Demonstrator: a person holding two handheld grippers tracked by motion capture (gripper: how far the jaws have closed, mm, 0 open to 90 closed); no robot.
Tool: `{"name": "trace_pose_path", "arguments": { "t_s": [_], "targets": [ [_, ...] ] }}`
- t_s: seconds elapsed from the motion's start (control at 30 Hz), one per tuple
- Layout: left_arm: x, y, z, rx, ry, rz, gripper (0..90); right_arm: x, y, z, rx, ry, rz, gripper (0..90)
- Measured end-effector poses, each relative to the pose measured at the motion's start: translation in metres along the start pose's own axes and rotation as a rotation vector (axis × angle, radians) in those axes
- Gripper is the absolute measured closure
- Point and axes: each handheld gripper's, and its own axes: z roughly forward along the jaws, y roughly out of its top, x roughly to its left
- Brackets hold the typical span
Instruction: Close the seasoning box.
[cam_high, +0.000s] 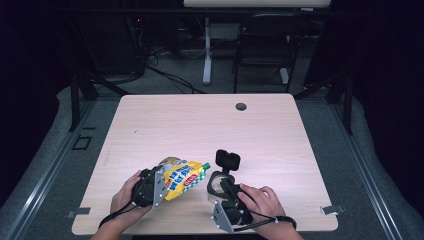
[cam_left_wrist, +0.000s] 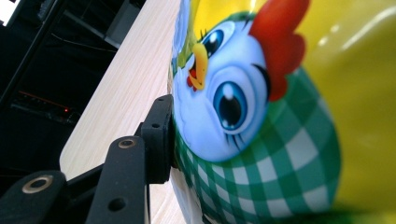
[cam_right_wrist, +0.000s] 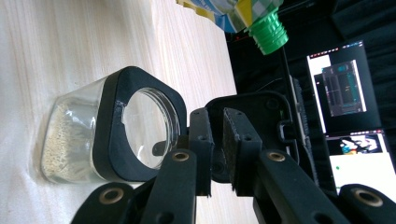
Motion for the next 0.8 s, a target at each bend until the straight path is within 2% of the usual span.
{"name": "trace_pose_path", "arguments": {
  "t_s": [0.1,0.37,0.6,0.63,0.8],
  "targets": [
    [0.0,0.001,0.0,0.007,-0.002,0.008,54.6,0.002,0.002,-0.001,0.013,-0.008,-0.025,81.1],
    [-0.003,0.002,0.001,0.009,0.003,0.028,54.6,0.011,0.004,0.0,0.002,-0.045,-0.062,80.9],
    [-0.007,0.002,0.003,0.016,0.012,0.053,54.6,0.018,0.005,0.0,0.002,-0.066,-0.068,80.7],
    [-0.008,0.003,0.003,0.017,0.011,0.056,54.6,0.019,0.005,0.001,-0.015,-0.07,-0.059,80.7],
    [-0.009,0.003,0.004,0.018,0.02,0.06,54.6,0.018,0.008,-0.001,-0.025,-0.078,-0.07,79.7]
  ]
}}
